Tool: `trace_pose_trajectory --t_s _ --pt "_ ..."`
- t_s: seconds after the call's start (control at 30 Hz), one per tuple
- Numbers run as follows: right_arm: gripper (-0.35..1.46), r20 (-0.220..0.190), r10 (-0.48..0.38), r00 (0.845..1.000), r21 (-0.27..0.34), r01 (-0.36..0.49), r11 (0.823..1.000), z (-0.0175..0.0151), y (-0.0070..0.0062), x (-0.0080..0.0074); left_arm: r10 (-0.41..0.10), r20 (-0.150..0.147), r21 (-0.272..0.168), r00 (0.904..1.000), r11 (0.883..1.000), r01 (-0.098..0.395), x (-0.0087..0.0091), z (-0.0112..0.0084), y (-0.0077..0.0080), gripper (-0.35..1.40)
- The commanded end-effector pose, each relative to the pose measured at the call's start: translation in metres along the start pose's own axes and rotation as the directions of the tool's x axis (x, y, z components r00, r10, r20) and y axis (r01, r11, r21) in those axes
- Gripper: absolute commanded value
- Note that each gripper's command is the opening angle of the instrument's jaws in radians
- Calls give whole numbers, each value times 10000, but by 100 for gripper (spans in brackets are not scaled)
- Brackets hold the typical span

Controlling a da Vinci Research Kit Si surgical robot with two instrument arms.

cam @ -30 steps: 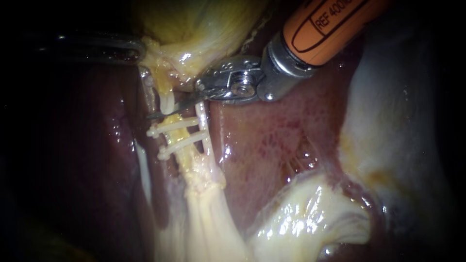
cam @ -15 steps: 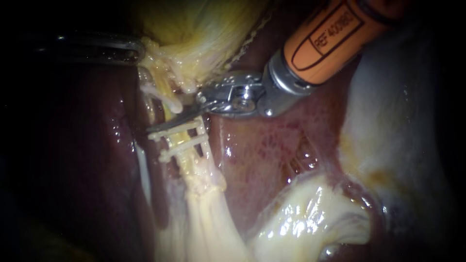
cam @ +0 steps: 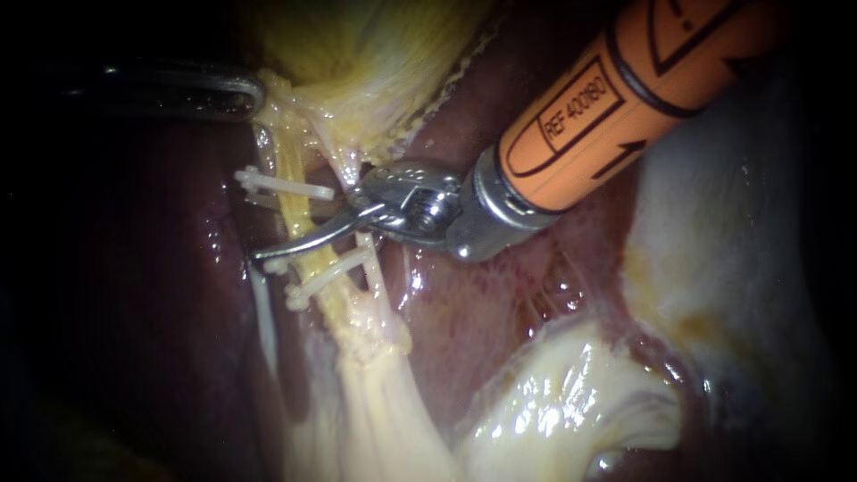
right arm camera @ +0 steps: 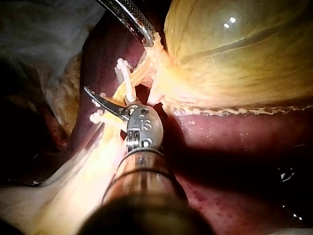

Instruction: Go to the cutting position left tube

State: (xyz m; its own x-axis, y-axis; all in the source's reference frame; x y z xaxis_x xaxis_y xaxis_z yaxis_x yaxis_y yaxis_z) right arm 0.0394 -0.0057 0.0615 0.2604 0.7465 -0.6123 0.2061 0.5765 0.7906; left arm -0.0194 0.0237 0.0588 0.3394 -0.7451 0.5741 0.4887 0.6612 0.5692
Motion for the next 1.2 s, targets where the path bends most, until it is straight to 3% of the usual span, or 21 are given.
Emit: trace_pose_trajectory --t_s 0.03,0.37,0.5,0.7,0.8,1.2 --pt "131 -50 96 9999 -11 -96 10000 2 1 0 -1 1 -2 10000 10000 1 0 0 0 -35" --pt "144 -431 481 9979 -197 -489 9986 15 2 0 -1 1 -4 10000 10000 1 0 1 0 -35" --pt "144 -713 650 9953 -17 -653 9979 15 -11 11 2 0 5 10000 10000 -2 0 0 1 -35" --pt "144 -1039 837 9911 482 -790 9957 9 -44 43 6 -4 20 10000 10000 -6 0 -2 2 -35" --pt "144 -1121 893 9897 646 -824 9945 8 -54 53 7 -4 24 10000 10000 -7 1 -3 2 -35" --pt "142 -1112 887 9898 657 -817 9945 8 -54 52 -52 -4 23 10000 10000 52 1 -3 2 -35"
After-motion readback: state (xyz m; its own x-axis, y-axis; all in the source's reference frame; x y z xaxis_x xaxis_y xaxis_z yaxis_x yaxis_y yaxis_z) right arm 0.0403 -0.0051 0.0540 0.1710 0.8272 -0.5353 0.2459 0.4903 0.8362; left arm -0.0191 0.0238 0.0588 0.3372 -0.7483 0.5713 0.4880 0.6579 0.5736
